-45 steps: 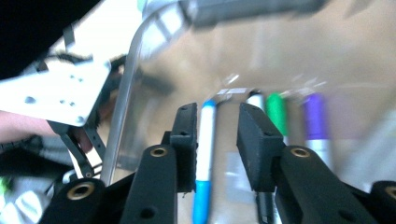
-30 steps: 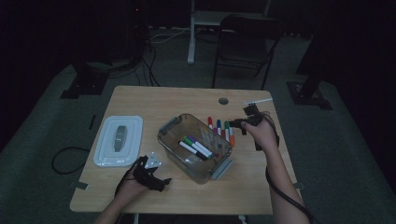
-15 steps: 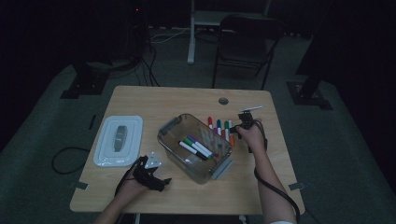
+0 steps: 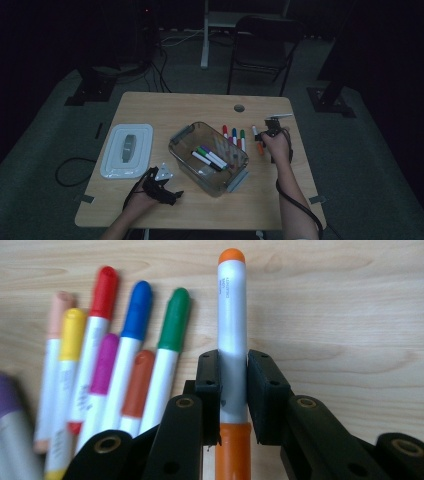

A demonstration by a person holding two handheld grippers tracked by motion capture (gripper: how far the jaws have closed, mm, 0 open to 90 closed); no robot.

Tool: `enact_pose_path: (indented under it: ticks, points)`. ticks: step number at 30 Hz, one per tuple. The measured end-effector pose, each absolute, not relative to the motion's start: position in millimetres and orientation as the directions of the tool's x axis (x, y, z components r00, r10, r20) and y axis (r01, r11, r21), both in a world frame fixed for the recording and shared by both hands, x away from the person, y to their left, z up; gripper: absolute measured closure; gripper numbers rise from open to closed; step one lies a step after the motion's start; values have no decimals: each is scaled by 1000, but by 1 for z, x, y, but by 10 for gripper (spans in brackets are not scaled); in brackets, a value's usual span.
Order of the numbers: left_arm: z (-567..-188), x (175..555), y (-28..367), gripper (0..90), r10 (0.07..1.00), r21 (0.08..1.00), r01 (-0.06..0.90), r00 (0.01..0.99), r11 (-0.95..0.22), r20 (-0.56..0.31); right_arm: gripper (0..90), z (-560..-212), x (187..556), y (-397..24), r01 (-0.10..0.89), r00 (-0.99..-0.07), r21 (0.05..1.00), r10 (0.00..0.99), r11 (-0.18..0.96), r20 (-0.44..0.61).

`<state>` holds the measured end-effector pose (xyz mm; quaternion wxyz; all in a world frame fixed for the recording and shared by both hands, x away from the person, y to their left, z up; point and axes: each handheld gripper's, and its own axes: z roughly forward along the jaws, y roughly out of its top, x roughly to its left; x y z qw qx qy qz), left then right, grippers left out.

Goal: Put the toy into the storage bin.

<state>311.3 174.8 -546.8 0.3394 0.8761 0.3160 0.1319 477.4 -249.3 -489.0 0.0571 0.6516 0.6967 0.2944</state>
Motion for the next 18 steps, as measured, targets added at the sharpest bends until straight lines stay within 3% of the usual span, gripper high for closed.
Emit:
enact_pose_path:
  ticks: [9,18]
  points:
    - [-547,311,175,4,643,678,464,765,-570,17,768,-433,446,-247,811,-269,585,904,27,331]
    - [-547,311,175,4,645,680,465,764,-567,15,768,-385,415,-205,740,-472,656,811,151,346]
